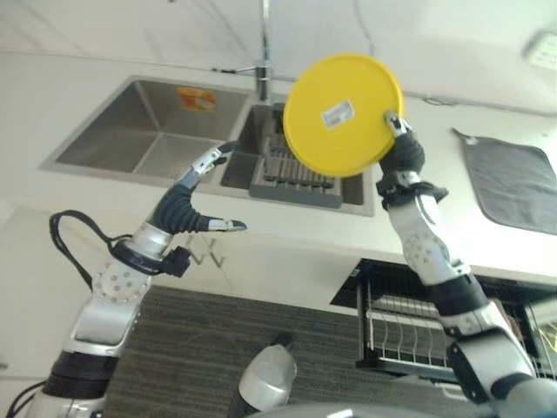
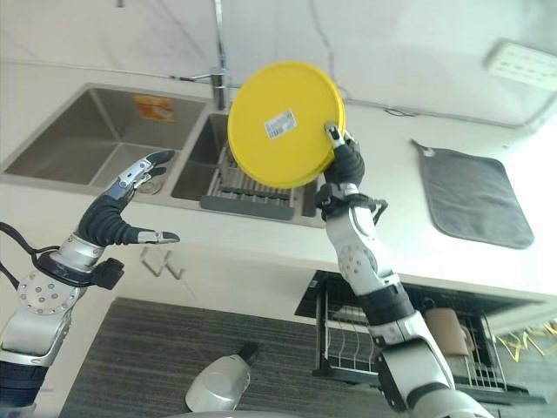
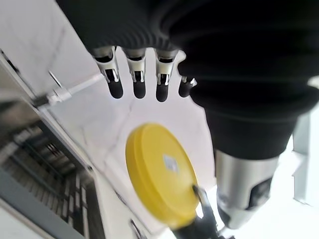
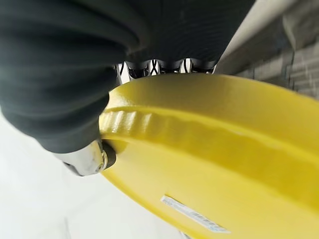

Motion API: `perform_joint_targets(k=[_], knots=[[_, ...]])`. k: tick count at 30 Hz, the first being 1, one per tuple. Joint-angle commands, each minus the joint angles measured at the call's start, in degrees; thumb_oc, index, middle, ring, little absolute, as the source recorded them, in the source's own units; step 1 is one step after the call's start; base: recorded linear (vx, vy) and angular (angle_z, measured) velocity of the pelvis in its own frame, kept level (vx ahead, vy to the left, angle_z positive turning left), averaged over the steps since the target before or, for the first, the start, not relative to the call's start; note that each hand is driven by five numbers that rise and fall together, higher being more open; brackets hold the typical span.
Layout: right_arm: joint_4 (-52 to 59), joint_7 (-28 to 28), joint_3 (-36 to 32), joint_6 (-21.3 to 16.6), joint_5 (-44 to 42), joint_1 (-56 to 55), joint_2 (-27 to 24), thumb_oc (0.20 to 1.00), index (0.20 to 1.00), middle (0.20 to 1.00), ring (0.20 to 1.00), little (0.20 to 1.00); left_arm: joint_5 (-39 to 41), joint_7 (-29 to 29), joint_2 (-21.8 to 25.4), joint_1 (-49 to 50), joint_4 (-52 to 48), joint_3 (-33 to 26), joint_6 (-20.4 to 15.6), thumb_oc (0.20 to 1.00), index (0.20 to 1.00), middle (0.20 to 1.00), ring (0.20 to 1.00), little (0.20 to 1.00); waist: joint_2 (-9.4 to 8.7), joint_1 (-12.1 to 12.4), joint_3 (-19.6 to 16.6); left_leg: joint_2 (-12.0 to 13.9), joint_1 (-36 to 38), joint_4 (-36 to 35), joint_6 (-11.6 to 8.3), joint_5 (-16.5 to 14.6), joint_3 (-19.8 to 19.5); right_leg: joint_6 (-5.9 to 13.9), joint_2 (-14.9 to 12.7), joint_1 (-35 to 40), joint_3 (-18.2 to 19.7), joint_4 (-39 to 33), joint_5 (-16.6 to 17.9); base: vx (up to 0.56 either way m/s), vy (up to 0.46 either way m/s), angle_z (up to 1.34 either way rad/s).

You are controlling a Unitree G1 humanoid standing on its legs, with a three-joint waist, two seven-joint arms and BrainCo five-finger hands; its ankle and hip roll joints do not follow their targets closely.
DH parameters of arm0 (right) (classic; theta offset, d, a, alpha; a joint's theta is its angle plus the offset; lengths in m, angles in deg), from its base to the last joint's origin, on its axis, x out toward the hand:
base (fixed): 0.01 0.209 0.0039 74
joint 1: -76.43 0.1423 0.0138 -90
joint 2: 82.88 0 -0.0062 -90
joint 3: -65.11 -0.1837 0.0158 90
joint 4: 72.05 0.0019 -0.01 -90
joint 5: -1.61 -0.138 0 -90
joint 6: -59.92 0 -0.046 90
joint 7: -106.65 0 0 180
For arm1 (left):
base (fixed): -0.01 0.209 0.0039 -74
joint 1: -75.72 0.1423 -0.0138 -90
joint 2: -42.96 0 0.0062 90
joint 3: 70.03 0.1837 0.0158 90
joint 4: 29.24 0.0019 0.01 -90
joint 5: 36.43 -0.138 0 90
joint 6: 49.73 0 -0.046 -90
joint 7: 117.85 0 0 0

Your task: Place the dishes in the dishwasher.

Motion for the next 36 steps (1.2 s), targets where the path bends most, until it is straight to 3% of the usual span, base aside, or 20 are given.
perform_joint_targets(k=[1,5,8,11,17,21,26,32,36], knots=[[0.5,-8.2,-4.5,-6.0,-2.6,-0.9,-1.4,0.2,0.2,0.2,0.2,0.2,-1.9,4.0,0.3,3.4,1.1,1.1,-0.9,1.0,1.0,1.0,1.0,1.0,0.81,-1.6,-7.2,5.2,7.0,-12.5,1.25,2.4,4.0,1.25,-3.2,-3.0,2.0,-2.1,7.8,-0.05,-0.008,-0.57],[5.4,-17.6,-7.3,-5.1,-4.9,-10.4,-1.5,0.2,0.2,0.2,0.2,0.2,-4.2,4.2,-1.9,4.3,0.4,1.1,-1.2,1.0,1.0,1.0,1.0,1.0,1.48,-5.0,-6.6,6.5,8.0,-12.5,1.41,1.7,7.6,1.91,-4.4,-4.0,2.7,-1.0,8.0,-0.06,0.004,-0.49],[8.2,-21.3,-11.5,-3.9,-6.8,-17.2,-1.1,0.2,0.2,0.2,0.2,0.2,-4.3,4.4,-2.5,4.7,0.4,0.7,-1.6,1.0,1.0,1.0,1.0,1.0,2.05,-8.1,-6.3,7.1,8.8,-12.5,1.58,1.2,9.9,2.49,-5.2,-4.8,3.4,0.2,8.0,-0.03,0.004,-0.62],[8.4,-19.9,-13.1,-1.9,-6.6,-20.3,-0.7,0.2,0.2,0.2,0.2,0.2,-4.7,4.6,-2.7,4.3,0.7,0.6,-1.8,1.0,1.0,1.0,1.0,1.0,2.16,-10.3,-6.0,7.6,9.1,-12.5,1.44,1.0,11.4,2.92,-5.8,-5.1,4.2,0.5,8.2,-0.04,-0.019,-0.39],[8.9,-22.9,-15.2,0.8,-8.9,-26.8,0.8,0.2,0.2,0.2,0.2,0.2,-6.0,8.7,-3.5,2.2,2.0,0.8,-0.8,1.0,1.0,1.0,1.0,1.0,1.94,-15.9,-5.5,8.8,10.7,-12.5,0.84,-0.1,14.4,3.54,-6.0,-6.6,8.9,0.4,8.9,-0.05,-0.063,-0.58],[8.6,-23.1,-15.7,0.8,-7.1,-28.5,1.2,0.2,0.2,0.2,0.2,0.2,-6.8,8.9,-4.7,1.8,1.7,1.7,-0.2,1.0,1.0,1.0,1.0,1.0,1.86,-17.3,-5.3,9.1,11.4,-12.5,0.68,-0.7,15.6,3.61,-5.8,-6.5,10.2,-0.2,9.1,-0.02,-0.056,-0.37],[7.7,-20.7,-15.5,-3.1,15.1,-27.5,-2.5,0.2,0.2,0.2,0.2,0.2,-7.2,10.1,-4.4,3.7,1.0,0.9,0.2,1.0,1.0,1.0,1.0,1.0,2.19,-17.3,-4.7,9.3,12.8,-12.1,0.73,-1.2,16.8,3.85,-6.5,-7.1,10.0,1.6,8.5,-0.02,-0.035,-0.21],[7.2,-18.0,-14.2,-9.3,42.9,-22.7,-12.9,0.2,0.2,0.2,0.2,0.2,-6.8,10.0,-3.2,3.5,1.8,-0.6,0.5,1.0,1.0,1.0,1.0,1.0,2.06,-16.6,-1.3,9.8,9.0,-0.6,0.64,-5.2,16.4,3.66,-7.3,-10.0,12.6,8.9,5.8,-0.05,-0.052,-0.28],[7.8,-17.4,-13.7,-11.1,49.0,-22.5,-17.3,0.2,0.2,0.2,0.2,0.2,-6.1,8.8,-2.2,3.7,1.8,-1.2,0.0,1.0,1.0,1.0,1.0,1.0,1.75,-16.2,-1.9,9.7,9.4,-1.0,0.57,-5.4,16.4,4.03,-7.4,-9.3,12.2,7.9,5.9,0.01,-0.028,-0.07]])
